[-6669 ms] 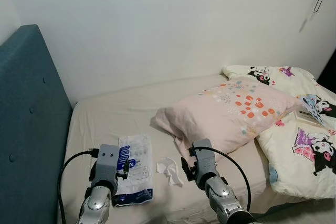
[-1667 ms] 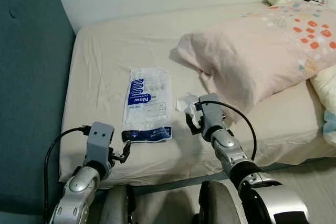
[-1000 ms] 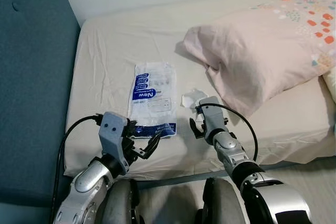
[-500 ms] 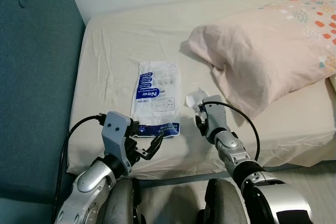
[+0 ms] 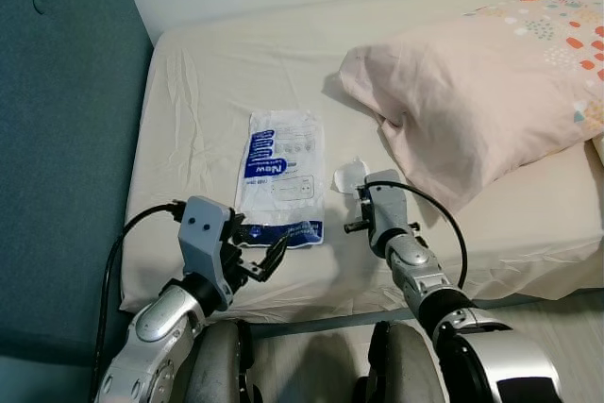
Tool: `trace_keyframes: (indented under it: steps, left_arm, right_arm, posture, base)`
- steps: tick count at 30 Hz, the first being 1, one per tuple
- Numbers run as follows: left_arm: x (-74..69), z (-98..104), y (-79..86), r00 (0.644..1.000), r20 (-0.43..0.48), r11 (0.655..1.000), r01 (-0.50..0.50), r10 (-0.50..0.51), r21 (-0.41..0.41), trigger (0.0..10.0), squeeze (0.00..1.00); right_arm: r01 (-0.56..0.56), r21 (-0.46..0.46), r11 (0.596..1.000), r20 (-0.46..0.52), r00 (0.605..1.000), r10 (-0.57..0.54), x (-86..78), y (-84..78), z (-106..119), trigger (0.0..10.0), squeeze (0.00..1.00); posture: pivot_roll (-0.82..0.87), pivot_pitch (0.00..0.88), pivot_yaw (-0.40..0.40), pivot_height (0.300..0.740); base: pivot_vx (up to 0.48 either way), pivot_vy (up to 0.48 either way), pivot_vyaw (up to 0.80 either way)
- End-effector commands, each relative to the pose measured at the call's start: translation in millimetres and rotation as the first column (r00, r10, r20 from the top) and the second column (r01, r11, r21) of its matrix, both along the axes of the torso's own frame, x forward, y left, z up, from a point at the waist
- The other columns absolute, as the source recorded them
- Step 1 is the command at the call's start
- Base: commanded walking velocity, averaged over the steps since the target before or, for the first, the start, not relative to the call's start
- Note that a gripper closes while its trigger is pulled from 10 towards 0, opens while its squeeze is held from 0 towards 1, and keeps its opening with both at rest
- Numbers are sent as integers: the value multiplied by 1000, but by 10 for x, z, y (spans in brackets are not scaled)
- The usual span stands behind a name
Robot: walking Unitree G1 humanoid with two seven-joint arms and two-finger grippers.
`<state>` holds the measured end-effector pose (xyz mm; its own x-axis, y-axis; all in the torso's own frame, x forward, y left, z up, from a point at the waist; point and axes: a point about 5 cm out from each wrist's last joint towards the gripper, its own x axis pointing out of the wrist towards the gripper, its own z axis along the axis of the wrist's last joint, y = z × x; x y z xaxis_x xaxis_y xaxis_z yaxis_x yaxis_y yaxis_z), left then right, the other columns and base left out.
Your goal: Clean up the room
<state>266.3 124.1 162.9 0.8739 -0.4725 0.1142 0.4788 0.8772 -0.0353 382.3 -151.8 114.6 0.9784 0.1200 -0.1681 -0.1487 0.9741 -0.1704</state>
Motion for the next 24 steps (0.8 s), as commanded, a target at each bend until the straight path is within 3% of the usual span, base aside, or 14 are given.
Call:
trace_keyframes:
  steps: [1,7,10,16,24]
  left_arm:
    - [3,-91,50,999,-26,999,-39,40,14,10000,0]
    - [100,-138,177,990,-12,989,-139,140,50,10000,0]
    - [178,-141,306,976,9,975,-217,217,52,10000,0]
    - [253,-181,421,949,36,947,-315,313,64,10000,0]
    - [327,-220,439,921,45,921,-387,386,31,10000,0]
  right_arm:
    - [-6,15,1000,-4,1000,6,-24,28,-44,0,0]
    - [-24,73,997,44,999,21,-9,97,20,0,0]
    - [-102,76,992,99,991,95,-24,229,58,0,0]
    - [-121,117,986,176,979,100,-42,273,117,0,0]
    - [-111,167,980,232,970,70,-55,268,177,0,0]
  posture:
    - [236,311,18,581]
    - [171,237,-10,581]
    - [138,185,-18,581]
    - [85,112,-19,581]
    - [42,60,-15,581]
  base:
    - [0,0,0]
    - [0,0,0]
    - [0,0,0]
    - [0,0,0]
    - [0,0,0]
